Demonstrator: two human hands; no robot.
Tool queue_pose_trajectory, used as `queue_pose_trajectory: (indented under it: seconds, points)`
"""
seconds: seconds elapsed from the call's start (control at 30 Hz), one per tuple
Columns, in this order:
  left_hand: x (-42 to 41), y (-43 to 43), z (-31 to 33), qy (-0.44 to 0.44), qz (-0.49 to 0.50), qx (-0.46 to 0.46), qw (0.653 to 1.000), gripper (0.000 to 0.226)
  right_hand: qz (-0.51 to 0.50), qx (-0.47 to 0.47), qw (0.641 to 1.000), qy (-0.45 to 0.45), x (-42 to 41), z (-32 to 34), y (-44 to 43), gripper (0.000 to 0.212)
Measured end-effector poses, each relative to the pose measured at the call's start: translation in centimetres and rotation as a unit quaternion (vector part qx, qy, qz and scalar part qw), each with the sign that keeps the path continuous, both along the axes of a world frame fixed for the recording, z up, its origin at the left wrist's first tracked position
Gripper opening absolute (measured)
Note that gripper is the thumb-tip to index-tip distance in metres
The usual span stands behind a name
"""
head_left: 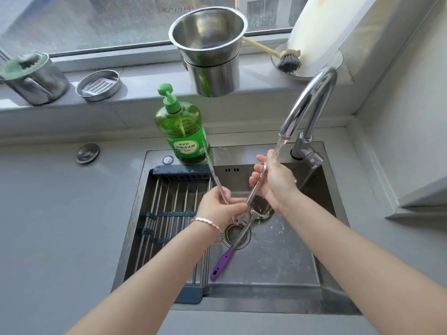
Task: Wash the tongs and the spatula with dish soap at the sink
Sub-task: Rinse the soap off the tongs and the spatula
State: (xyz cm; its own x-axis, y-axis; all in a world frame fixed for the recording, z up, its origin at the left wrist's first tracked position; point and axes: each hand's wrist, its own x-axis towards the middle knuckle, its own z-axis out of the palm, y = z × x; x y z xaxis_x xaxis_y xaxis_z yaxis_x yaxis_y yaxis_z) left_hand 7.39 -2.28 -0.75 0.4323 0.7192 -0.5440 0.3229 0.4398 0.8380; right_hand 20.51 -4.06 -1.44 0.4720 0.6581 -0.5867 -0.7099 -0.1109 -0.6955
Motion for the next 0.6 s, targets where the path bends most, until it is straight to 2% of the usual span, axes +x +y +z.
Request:
queue_pose_trajectory:
  seconds: [0.07, 0.2, 0.4, 0.6]
  points:
    - [0.0, 0.1, -0.2, 0.020, -0.015, 0.089, 0.996, 0.039, -0.016, -0.015, 1.000, 0.000, -0.1, -0.1, 0.0, 0.036]
    - [1.2, 0.5, -0.5, 0.024, -0.025, 0.164, 0.986, 0.039, -0.064, 0.011, 0.997, 0.039, 0.8, -0.3, -0.3, 0.042]
    - [4.4, 0.6, -0.1, 0.024, -0.063, 0.204, 0.977, 0.041, -0.136, 0.052, 0.988, 0.056, 3.6, -0.1, -1.4, 0.037]
    - [5.5, 0.4, -0.1, 0.030, -0.070, 0.178, 0.981, 0.029, -0.138, 0.041, 0.987, 0.065, 4.7, -0.6, -3.1, 0.037]
